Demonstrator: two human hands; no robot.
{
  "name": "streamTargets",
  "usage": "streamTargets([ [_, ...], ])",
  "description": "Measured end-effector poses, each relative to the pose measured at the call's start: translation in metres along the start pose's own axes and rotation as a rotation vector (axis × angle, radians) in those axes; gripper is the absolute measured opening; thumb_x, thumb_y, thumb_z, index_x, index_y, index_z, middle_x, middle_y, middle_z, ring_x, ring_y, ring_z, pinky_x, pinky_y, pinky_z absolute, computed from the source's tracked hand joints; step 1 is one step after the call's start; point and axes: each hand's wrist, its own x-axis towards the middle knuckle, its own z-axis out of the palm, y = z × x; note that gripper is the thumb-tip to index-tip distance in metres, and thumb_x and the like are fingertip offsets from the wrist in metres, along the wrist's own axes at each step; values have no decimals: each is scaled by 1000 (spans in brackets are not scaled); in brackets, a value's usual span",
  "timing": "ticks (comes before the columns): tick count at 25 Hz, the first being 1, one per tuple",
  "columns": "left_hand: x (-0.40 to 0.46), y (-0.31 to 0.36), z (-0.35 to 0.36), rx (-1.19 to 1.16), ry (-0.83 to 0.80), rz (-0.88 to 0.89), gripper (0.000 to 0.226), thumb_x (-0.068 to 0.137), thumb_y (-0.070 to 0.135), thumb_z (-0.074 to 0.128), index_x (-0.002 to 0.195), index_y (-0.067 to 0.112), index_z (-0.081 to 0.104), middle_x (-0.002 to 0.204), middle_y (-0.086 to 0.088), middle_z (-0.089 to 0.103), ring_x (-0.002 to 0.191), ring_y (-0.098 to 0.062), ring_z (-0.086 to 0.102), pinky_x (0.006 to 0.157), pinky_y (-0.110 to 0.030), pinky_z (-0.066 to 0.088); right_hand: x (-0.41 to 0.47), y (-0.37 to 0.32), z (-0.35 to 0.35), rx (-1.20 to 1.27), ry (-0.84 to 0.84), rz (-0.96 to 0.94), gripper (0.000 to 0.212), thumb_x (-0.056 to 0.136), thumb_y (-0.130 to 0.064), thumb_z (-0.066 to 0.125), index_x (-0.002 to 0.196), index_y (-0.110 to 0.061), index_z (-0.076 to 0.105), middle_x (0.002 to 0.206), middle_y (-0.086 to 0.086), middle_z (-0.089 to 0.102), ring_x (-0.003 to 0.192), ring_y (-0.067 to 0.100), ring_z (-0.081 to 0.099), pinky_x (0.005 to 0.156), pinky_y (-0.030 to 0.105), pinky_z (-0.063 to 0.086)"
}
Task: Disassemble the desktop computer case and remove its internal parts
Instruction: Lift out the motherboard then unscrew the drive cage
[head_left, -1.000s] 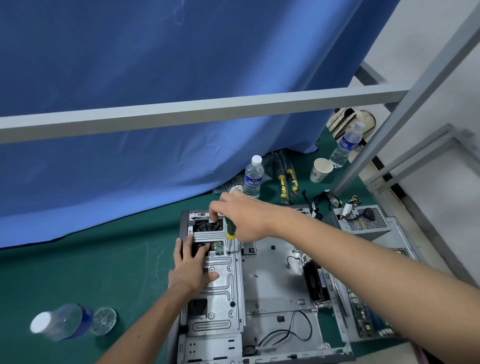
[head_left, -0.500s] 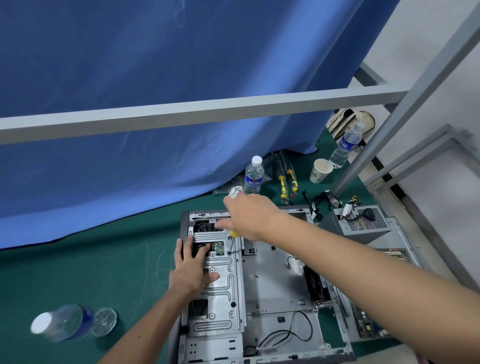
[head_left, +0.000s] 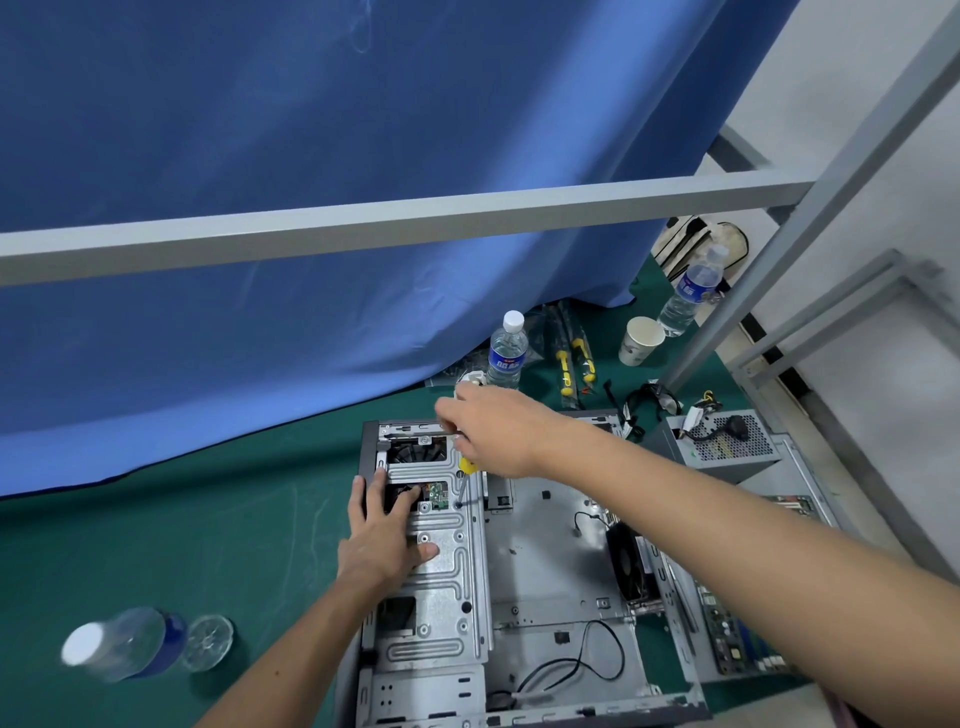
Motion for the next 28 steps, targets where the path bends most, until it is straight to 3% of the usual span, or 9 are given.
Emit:
streamTargets([
  [3, -2, 2, -1, -23, 2, -4, 78, 85, 48, 69, 149, 40, 25, 160, 7, -19, 145, -22, -28, 107, -61, 33, -5, 0, -6, 78, -80, -67, 34, 81, -8, 64, 110, -18, 49, 109, 4, 41, 103, 26, 41, 64, 25, 31],
  [6, -3, 6, -2, -39, 23, -17, 76, 82, 47, 72, 146, 39, 31, 161, 5, -13, 146, -24, -23, 109, -62, 27, -2, -3, 1, -115, -76, 132, 43, 95, -47, 54, 117, -11, 47, 116, 14, 48, 102, 34, 54, 71, 35, 35],
  [9, -2, 13, -3, -20, 49, -27, 72, 78, 46, 75, 139, 38, 39, 162, -2, -4, 148, -28, -16, 115, -61, 16, 0, 0, 1, -35, -1, 0, 19, 97, -19, 50, 115, -13, 45, 110, 9, 47, 100, 32, 51, 70, 35, 33],
  [12, -1, 16, -1, -7, 143, 10, 63, 77, 43, 73, 132, 35, 45, 157, -6, 8, 149, -27, -7, 117, -56, 0, -3, 2, -4, 47, -56, -86, 39, 81, -5, 61, 114, -19, 45, 108, 3, 41, 104, 25, 39, 70, 30, 30],
  [15, -1, 21, 2, 49, 271, 102, 45, 79, 48, 65, 121, 33, 54, 131, 3, 36, 132, -19, 25, 114, -44, 16, 0, -3, 2, -111, -38, 108, 42, 95, -44, 56, 119, -12, 44, 116, 13, 46, 104, 34, 51, 72, 37, 36],
  [18, 4, 35, 4, -37, 234, 85, 31, 83, 48, 62, 111, 35, 62, 112, 9, 52, 114, -16, 41, 97, -36, 31, 1, 1, 1, -56, 22, 25, 22, 97, -20, 52, 115, -11, 45, 111, 12, 47, 102, 34, 52, 75, 40, 42],
  [20, 7, 43, 4, -36, 228, 76, 25, 85, 45, 61, 106, 33, 65, 107, 8, 57, 110, -16, 46, 92, -35, 36, -3, 5, -6, 84, -21, -66, 36, 83, -3, 58, 114, -16, 46, 109, 5, 43, 105, 27, 41, 78, 37, 42],
  [24, 14, 48, 5, -79, 235, 43, 16, 83, 37, 62, 95, 29, 69, 98, 7, 61, 103, -17, 54, 86, -34, 44, -1, 1, 0, -111, -65, 68, 42, 94, -44, 57, 119, -12, 45, 115, 12, 46, 101, 33, 51, 72, 38, 39],
  [28, 17, 53, 6, -122, 252, 36, 13, 80, 33, 63, 89, 27, 71, 95, 8, 63, 92, -16, 61, 79, -31, 47, 2, 3, 0, -68, 12, -50, 25, 93, -9, 52, 117, -12, 45, 109, 10, 45, 97, 31, 47, 72, 39, 39],
])
